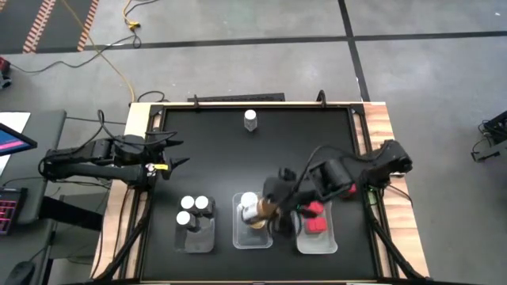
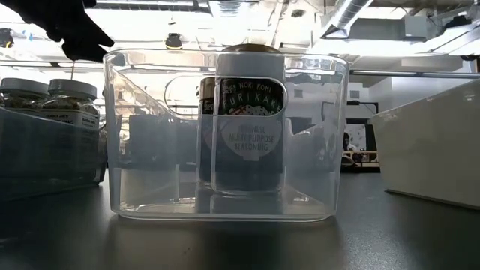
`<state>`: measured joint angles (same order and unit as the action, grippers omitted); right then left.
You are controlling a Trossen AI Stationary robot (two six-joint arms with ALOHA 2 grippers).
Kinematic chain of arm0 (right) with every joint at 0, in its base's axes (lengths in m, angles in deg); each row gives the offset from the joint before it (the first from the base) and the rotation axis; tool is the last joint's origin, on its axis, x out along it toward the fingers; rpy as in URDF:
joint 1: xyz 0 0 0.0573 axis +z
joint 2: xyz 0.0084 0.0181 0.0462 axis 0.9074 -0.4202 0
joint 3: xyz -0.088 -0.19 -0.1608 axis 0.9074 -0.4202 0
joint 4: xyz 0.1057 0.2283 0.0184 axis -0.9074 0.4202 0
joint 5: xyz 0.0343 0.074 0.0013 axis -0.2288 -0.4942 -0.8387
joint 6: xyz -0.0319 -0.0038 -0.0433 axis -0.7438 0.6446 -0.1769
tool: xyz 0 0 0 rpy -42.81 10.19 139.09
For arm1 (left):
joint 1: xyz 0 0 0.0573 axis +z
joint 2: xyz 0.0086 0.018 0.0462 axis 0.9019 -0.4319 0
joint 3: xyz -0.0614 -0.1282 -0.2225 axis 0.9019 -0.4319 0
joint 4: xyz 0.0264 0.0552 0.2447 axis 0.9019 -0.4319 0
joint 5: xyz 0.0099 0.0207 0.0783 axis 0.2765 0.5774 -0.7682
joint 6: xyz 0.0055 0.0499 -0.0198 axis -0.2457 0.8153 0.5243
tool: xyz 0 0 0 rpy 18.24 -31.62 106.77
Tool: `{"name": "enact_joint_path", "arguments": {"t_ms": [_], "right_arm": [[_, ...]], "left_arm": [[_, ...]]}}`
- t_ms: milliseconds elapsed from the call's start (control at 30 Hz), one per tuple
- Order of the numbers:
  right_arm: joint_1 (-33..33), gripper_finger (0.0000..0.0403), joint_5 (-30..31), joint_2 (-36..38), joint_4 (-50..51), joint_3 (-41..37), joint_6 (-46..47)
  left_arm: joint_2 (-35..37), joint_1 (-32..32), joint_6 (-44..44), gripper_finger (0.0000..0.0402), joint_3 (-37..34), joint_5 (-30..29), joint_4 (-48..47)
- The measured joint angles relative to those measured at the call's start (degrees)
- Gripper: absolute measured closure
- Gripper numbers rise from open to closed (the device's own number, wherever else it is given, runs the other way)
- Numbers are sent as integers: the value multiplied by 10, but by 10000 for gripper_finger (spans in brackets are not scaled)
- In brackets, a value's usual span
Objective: Sort spices by type
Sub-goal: Move the golden seasoning bottle to the middle of the table
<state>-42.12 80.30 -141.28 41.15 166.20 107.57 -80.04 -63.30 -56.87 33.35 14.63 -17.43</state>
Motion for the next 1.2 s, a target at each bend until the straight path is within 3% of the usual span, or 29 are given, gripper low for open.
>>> {"name": "enact_joint_path", "arguments": {"t_ms": [500, 1200], "right_arm": [[37, 93, -24, -109, -10, -1, 43], [31, 93, -33, -119, -8, -1, 75]], "left_arm": [[0, 0, -6, 74, 0, 0, -45], [0, 0, -10, 74, 0, 0, -45]]}}
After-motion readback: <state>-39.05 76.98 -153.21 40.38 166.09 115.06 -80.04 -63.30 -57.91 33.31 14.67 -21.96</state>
